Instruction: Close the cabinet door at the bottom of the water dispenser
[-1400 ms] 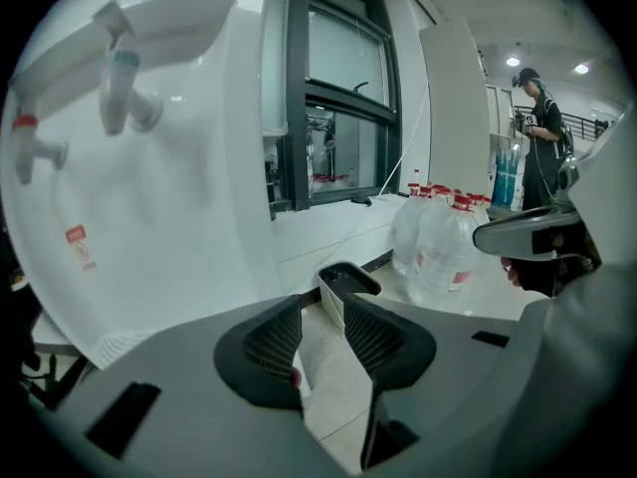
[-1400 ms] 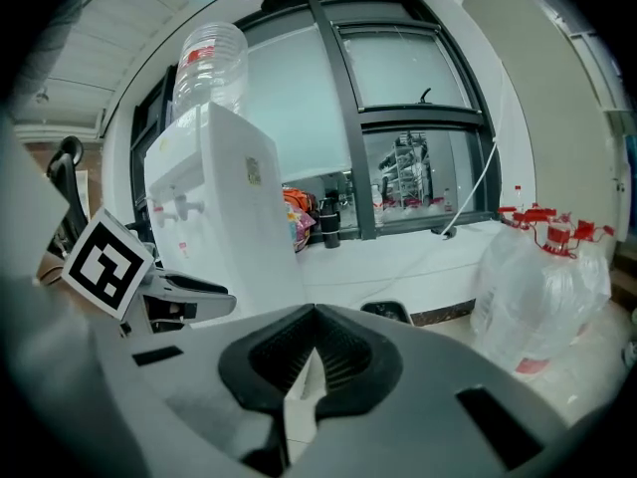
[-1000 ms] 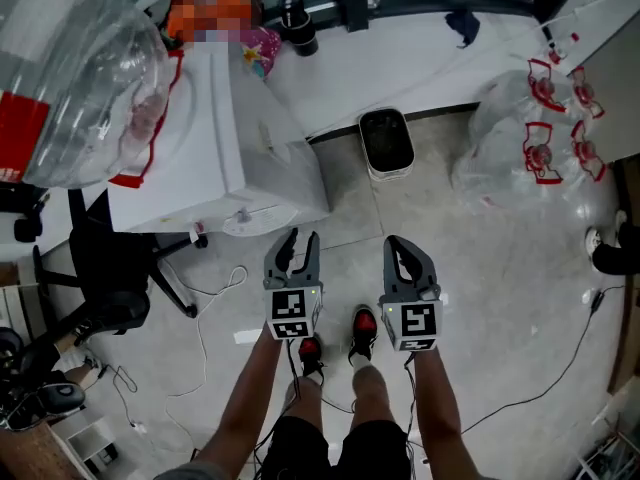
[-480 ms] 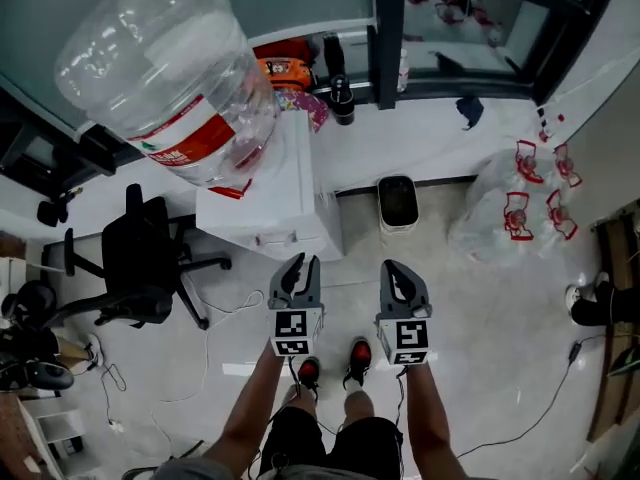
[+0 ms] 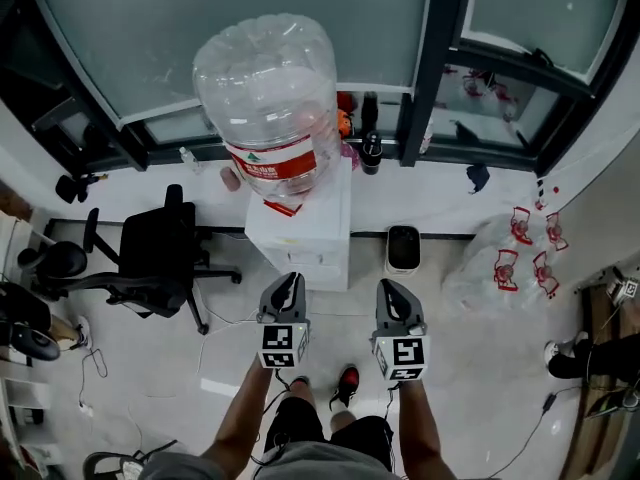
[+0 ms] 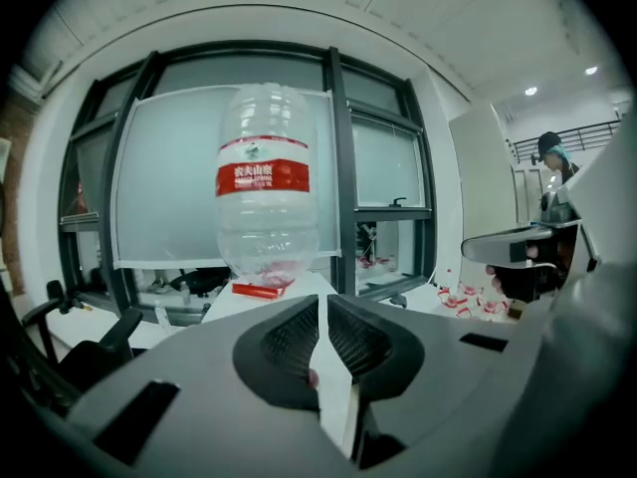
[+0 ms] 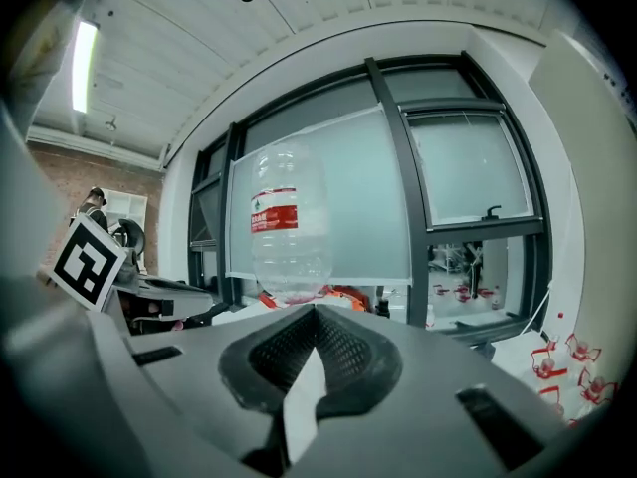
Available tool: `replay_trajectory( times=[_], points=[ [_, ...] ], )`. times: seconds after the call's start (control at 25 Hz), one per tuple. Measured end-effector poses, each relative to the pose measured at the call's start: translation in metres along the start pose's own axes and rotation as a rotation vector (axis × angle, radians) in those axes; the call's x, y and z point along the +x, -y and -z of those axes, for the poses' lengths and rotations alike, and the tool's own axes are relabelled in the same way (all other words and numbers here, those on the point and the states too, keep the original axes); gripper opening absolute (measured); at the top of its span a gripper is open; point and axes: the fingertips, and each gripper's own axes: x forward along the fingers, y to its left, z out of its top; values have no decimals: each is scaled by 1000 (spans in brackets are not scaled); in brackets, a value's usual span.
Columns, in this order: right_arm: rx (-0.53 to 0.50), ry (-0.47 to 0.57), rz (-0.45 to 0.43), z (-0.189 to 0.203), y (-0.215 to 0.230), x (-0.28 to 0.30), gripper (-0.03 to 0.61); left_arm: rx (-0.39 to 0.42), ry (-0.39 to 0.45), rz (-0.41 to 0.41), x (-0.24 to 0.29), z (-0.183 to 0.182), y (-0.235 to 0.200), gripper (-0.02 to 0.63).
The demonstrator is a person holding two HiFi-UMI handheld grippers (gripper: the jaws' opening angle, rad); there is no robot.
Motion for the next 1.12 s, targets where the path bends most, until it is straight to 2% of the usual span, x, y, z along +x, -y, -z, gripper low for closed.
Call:
replay_trajectory(
  times=[0.24, 0.6, 0.8, 1.12],
  points=[
    [-6, 32, -72, -33, -41, -9, 17, -1, 27, -18, -46, -23, -18, 38],
    [-24, 51, -150, -53, -82, -26, 17, -5, 46, -82, -96, -33, -41, 38],
    [-44, 58, -174, -57, -92, -34, 17, -2, 68, -99, -114, -39, -44, 38],
    [-39, 62, -161, -56, -89, -37, 17, 11, 93, -94, -123, -43, -38, 38]
  ],
)
